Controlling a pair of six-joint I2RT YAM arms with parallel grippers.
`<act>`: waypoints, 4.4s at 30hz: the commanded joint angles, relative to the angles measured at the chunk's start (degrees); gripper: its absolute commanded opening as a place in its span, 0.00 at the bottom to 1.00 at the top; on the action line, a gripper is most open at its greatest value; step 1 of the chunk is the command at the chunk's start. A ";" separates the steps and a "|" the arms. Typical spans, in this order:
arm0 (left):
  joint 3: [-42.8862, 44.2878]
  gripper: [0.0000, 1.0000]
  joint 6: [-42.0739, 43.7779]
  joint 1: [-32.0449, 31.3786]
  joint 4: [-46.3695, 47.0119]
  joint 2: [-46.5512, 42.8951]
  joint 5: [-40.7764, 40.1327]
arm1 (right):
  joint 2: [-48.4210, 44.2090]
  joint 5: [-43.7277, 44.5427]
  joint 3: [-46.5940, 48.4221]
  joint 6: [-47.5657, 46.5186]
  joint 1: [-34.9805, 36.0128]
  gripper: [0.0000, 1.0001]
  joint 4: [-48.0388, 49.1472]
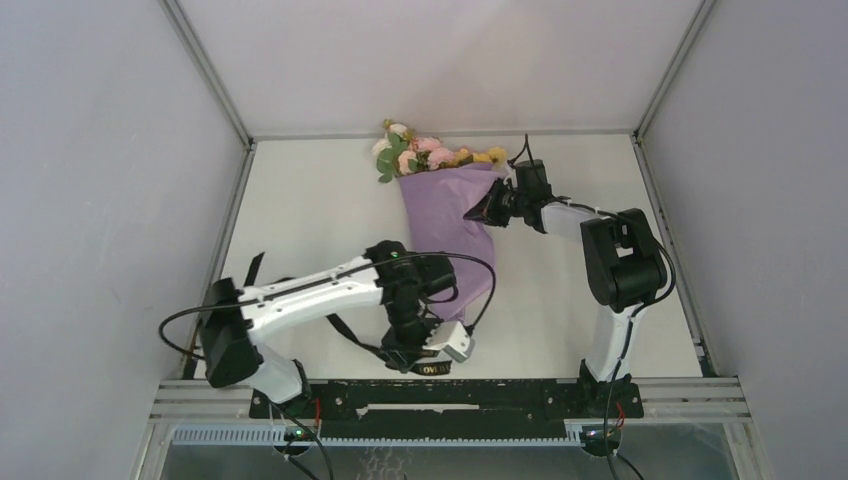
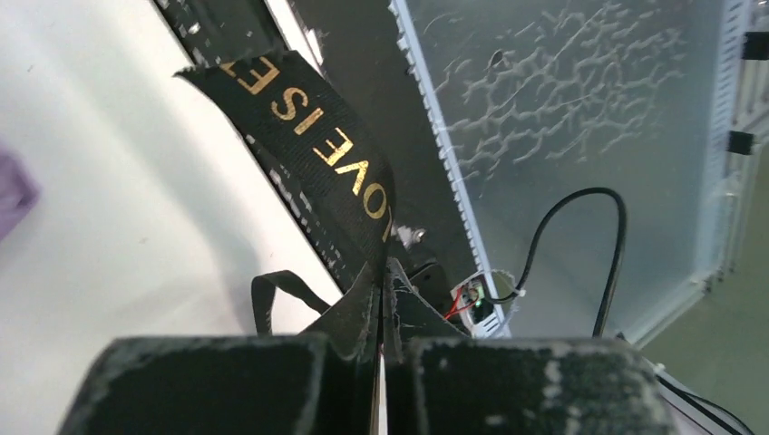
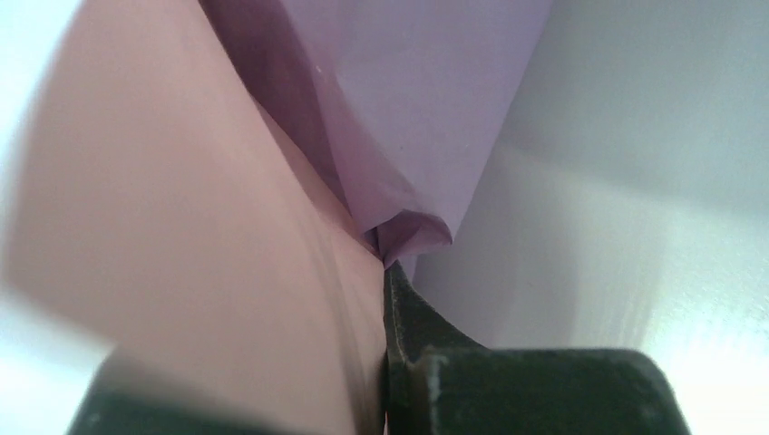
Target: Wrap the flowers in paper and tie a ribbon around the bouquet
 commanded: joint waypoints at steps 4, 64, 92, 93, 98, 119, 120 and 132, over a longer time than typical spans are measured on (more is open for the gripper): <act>9.37 0.00 -5.29 -5.88 2.20 13.70 5.43 | -2.89 1.06 6.26 8.10 0.43 0.00 2.74; -4.25 0.70 -13.99 88.89 31.81 14.34 -28.46 | -5.35 -6.29 11.04 -4.11 7.44 0.00 -15.38; -8.70 0.00 -9.00 91.80 34.15 26.84 -34.91 | -7.62 -3.49 8.12 -5.72 8.96 0.00 -15.11; -9.09 0.00 -9.02 91.98 34.74 25.07 -33.22 | -7.74 -3.58 7.95 -5.51 8.95 0.00 -14.80; -9.87 0.00 -9.36 92.18 34.84 11.49 -19.63 | -8.70 -4.19 6.03 -3.83 9.53 0.00 -12.25; 20.08 0.00 -42.01 39.51 35.48 0.33 8.72 | -7.17 -1.03 -7.60 2.07 9.72 0.02 3.02; 18.37 0.00 -43.52 39.48 36.56 3.67 8.08 | -7.10 -0.85 -7.62 1.78 9.69 0.04 2.84; 22.15 0.00 -43.30 32.27 36.88 33.85 4.01 | -8.84 3.77 -8.85 -2.35 9.76 0.41 -0.93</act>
